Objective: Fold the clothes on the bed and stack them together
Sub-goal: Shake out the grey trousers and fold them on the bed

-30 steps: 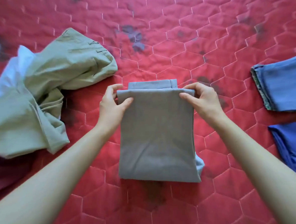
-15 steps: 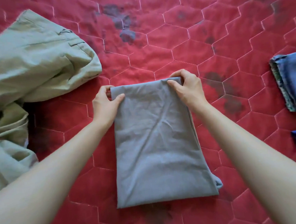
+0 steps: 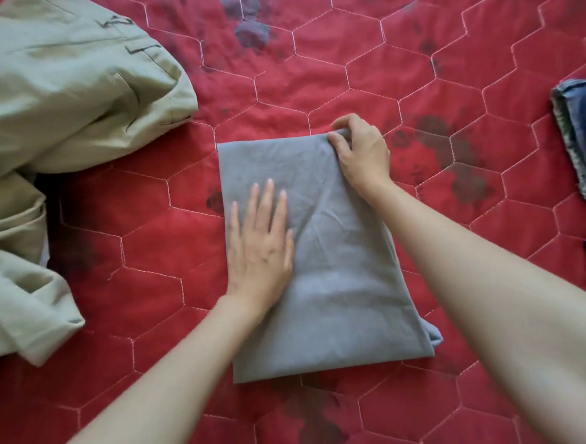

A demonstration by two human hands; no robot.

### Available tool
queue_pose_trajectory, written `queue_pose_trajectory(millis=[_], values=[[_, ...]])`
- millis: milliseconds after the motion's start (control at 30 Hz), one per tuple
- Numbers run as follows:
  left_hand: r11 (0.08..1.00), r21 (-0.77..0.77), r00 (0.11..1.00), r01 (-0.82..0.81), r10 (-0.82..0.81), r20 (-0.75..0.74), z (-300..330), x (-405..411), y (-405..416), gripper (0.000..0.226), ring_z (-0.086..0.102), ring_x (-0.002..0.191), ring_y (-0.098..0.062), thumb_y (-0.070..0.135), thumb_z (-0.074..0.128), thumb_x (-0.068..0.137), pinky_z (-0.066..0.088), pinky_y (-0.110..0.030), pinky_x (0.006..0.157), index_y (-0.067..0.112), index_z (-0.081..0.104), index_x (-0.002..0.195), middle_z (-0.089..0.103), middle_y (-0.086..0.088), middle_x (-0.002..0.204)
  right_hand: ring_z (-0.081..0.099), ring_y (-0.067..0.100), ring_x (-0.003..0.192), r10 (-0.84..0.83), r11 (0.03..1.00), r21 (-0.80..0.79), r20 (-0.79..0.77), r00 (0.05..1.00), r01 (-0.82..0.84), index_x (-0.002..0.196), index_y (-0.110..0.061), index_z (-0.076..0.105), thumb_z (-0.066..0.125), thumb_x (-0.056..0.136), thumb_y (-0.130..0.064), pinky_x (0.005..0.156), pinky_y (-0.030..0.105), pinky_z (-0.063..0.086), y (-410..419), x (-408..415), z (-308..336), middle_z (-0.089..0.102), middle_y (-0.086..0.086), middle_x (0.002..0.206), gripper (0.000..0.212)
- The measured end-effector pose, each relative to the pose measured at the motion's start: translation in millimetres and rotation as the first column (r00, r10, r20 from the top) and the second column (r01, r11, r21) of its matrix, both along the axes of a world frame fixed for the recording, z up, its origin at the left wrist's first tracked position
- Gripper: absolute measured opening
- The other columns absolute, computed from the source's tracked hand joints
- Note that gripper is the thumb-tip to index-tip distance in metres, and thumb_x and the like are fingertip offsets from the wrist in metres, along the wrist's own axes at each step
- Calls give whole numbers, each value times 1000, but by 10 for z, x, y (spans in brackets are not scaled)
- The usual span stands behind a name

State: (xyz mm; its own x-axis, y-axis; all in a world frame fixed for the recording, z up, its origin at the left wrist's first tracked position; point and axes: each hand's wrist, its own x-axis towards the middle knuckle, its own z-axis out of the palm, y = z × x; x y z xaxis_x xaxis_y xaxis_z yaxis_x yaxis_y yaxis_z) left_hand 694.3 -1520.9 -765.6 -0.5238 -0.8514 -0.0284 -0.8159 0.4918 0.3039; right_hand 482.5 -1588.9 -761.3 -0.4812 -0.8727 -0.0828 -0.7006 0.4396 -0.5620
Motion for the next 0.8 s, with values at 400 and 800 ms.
queue_pose_trajectory(millis=[400,800], values=[[994,46,988,-101,95,124,-208,211,585,56,12,148,-26,33,27,98,11,-54,118,14,30,150,17,-9,160,21,25,147,326,940,26,-368,871,-341,146,-13,40,34,101,-25,118,49,8,425,988,39,28,12,156,47],[996,-22,980,-92,94,177,-234,55,325,59,7,149,-26,39,20,99,1,-53,118,21,14,154,7,-13,162,12,24,149,162,965,259,-482,861,-37,154,-26,12,22,102,-49,118,54,8,1052,275,-261,12,11,161,58]])
